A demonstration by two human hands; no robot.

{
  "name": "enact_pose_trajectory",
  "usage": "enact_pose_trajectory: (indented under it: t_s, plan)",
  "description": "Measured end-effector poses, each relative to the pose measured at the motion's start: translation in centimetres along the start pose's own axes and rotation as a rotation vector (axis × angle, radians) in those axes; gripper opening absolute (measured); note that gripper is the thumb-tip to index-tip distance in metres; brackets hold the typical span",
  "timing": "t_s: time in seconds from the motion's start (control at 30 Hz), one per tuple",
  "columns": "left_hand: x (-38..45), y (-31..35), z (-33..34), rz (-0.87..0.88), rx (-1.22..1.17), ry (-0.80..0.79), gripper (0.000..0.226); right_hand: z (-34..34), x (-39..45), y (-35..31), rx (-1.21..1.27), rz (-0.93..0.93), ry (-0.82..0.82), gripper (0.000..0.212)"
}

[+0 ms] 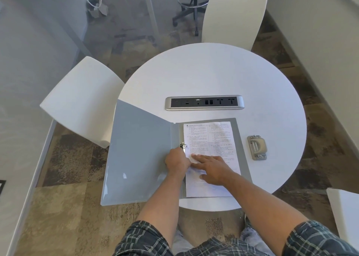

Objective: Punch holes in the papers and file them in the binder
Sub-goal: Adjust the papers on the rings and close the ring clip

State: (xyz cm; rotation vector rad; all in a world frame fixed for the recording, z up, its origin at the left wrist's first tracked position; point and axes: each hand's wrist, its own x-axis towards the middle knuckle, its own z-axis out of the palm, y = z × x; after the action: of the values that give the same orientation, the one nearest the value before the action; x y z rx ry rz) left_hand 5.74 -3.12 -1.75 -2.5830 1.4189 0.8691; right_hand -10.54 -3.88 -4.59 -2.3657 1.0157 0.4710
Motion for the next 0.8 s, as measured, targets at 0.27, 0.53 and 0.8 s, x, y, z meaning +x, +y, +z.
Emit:
enact_pose_trajectory:
  t_s: [0.27, 0.53, 0.8]
  plan:
    - [-0.3, 0.0, 0.4, -0.090, -0.169, 0.018, 0.027, 0.4, 0.1, 0.2, -0.005, -0.004, -0.001, 0.065]
    - [0.9, -1.1, -0.2, -0.240, -0.447, -0.047, 0.022, 0.3, -0.1, 0.1, -0.004, -0.009, -0.013, 0.066]
    - [1.8, -1.6, -0.1, -0.291, -0.506, -0.064, 0.018, 0.4, 0.0, 0.2, -0.006, -0.018, -0.012, 0.066]
